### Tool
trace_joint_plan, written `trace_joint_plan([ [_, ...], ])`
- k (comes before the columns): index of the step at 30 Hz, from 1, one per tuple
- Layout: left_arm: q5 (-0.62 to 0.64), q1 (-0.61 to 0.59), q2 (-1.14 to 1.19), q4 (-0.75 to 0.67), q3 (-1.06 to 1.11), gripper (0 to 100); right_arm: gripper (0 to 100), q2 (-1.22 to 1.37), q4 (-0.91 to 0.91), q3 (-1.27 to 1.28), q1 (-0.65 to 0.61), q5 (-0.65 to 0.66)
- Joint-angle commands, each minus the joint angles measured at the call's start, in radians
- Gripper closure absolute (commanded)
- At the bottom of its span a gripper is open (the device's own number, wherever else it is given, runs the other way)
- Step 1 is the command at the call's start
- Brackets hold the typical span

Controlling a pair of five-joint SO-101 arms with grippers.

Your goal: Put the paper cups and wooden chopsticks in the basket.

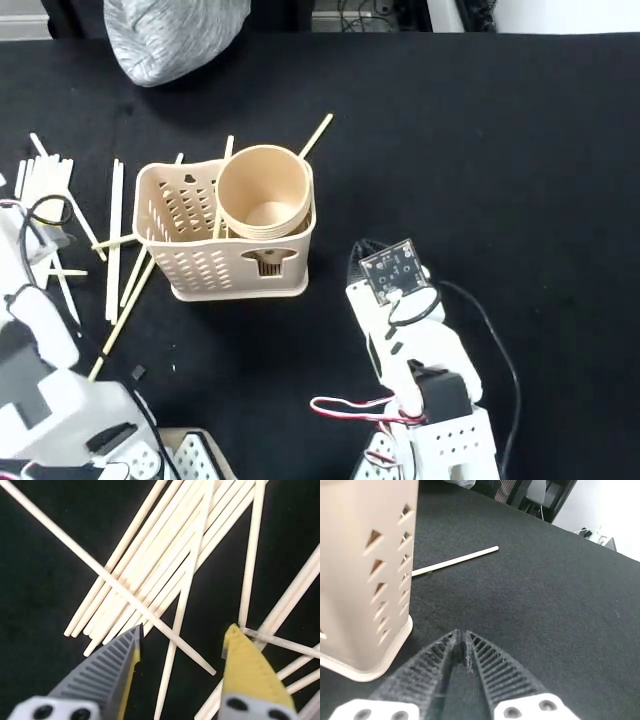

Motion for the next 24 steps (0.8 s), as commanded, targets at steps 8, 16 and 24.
trace_joint_plan([
  [8,-0.006,-0.076,0.158,-0.1,-0.054,73,98.2,-0.088,-0.005,-0.005,0.011,0.002],
  [16,0.054,-0.001,0.206,-0.117,-0.071,76,98.2,-0.088,-0.005,-0.005,0.011,0.002],
  [24,0.071,0.028,0.206,-0.114,-0.085,97,98.2,-0.088,-0.005,-0.005,0.011,0.002],
])
